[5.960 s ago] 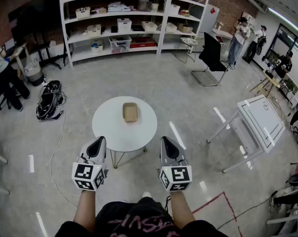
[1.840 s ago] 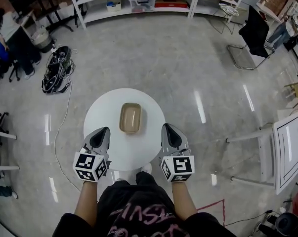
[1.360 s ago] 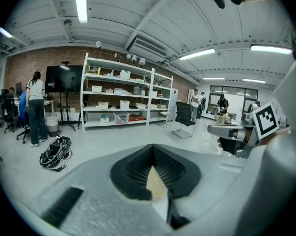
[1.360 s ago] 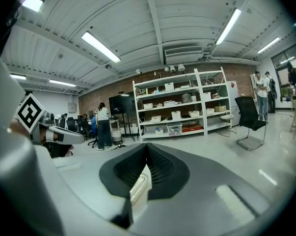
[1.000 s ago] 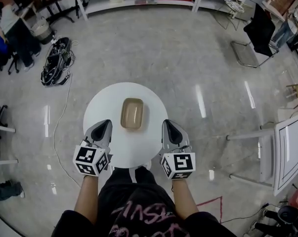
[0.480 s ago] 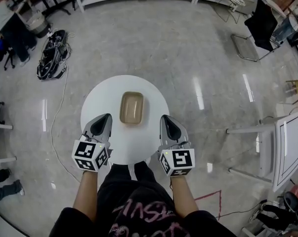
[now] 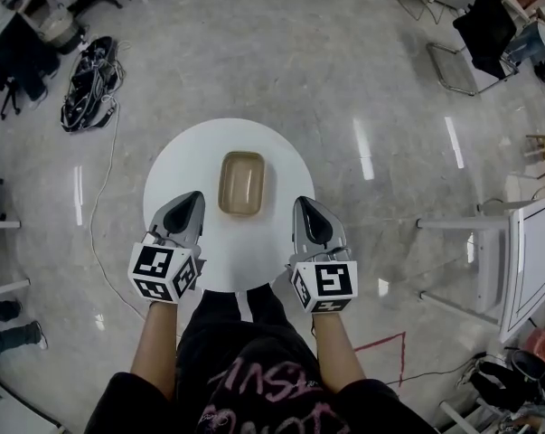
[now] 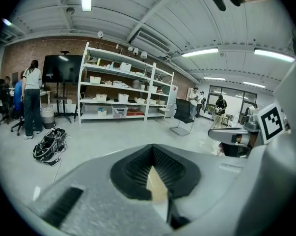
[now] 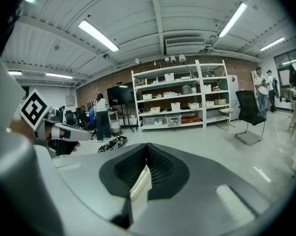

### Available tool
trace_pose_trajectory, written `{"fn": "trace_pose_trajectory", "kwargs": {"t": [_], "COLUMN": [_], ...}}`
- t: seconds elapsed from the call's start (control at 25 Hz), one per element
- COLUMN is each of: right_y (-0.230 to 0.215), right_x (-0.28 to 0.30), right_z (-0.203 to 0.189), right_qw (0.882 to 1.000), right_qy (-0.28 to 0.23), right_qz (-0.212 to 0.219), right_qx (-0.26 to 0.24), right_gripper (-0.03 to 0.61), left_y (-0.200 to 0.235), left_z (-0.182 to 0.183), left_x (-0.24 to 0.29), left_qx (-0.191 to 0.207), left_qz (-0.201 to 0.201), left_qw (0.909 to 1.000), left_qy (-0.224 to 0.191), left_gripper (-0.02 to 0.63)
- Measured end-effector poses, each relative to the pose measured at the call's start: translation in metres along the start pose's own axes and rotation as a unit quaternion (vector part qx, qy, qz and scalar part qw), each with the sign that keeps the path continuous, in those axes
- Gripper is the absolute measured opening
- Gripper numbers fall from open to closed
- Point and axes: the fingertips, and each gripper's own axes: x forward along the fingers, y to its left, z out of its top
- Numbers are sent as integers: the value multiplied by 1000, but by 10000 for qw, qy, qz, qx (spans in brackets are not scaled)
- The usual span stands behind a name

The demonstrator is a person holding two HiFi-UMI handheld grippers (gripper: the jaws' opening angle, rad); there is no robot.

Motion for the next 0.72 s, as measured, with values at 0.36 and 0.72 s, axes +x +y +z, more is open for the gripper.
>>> {"fn": "trace_pose_trajectory", "kwargs": {"t": [0.36, 0.72], "right_y": [1, 3], "right_x": [19, 33], "right_z": [-25, -49], "right_qw": [9998, 9991], "right_qy": [170, 359], "right_qz": [-60, -99], "right_qx": [77, 178], "right_gripper": [11, 11], "left_y": [15, 27], "left_z": [-22, -42], "left_x": [20, 37], "left_qx": [-53, -151], "left_qz": [-72, -123], "left_qw": [9998, 9993], "left_qy": [171, 332], "left_gripper": [-3, -3]}}
